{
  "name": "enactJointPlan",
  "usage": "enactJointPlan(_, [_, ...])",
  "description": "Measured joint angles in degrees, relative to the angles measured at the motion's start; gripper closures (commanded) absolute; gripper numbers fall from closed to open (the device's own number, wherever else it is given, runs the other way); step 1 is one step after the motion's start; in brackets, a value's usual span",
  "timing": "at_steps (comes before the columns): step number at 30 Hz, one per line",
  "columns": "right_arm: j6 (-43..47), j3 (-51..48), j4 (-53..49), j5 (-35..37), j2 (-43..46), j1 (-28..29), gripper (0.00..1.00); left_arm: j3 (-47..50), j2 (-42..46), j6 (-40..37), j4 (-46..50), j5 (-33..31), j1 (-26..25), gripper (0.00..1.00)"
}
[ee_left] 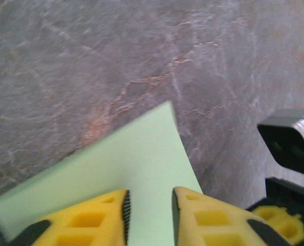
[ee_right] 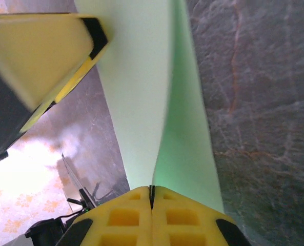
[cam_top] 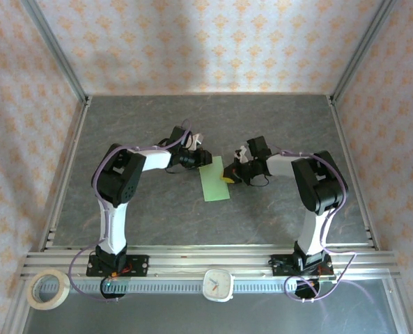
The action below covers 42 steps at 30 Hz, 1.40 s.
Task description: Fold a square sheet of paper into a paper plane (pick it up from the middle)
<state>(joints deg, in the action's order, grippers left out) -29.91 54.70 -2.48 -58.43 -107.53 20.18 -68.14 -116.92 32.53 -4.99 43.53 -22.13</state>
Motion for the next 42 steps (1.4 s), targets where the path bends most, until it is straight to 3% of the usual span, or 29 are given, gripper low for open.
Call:
enactJointPlan(8, [-1.0, -0.9, 1.1, 0.5, 0.0, -1.6, 0.99, 11.3, 16.2, -0.8, -7.0, -2.0, -1.8, 0.60])
enactJointPlan(18, [-3.3, -2.9, 3.3, 0.4, 0.0, -1.6, 0.99, 24.9, 28.9, -12.0, -8.7, -21.7, -21.7, 0.49])
enactJointPlan(23, [-3.7, -2.9, 4.2, 0.3, 0.0, -1.6, 0.99, 24.9, 29.0, -18.9, -7.9, -34.4, -30.8, 0.35])
enactJointPlan(27, [-3.9, -2.9, 4.4, 0.1, 0.0, -1.6, 0.99, 20.8, 25.6, -24.2, -5.0, -43.7, -36.3, 0.31])
enactJointPlan(36, [-3.9, -3.0, 4.7, -0.1, 0.1, -1.6, 0.98, 11.9, 15.1, -32.5, 0.6, -62.8, -41.6, 0.27])
enactJointPlan(42, [-3.9, -3.0, 4.7, -0.3, 0.6, -1.6, 0.98, 11.7, 14.3, -35.1, 2.0, -69.6, -41.7, 0.26])
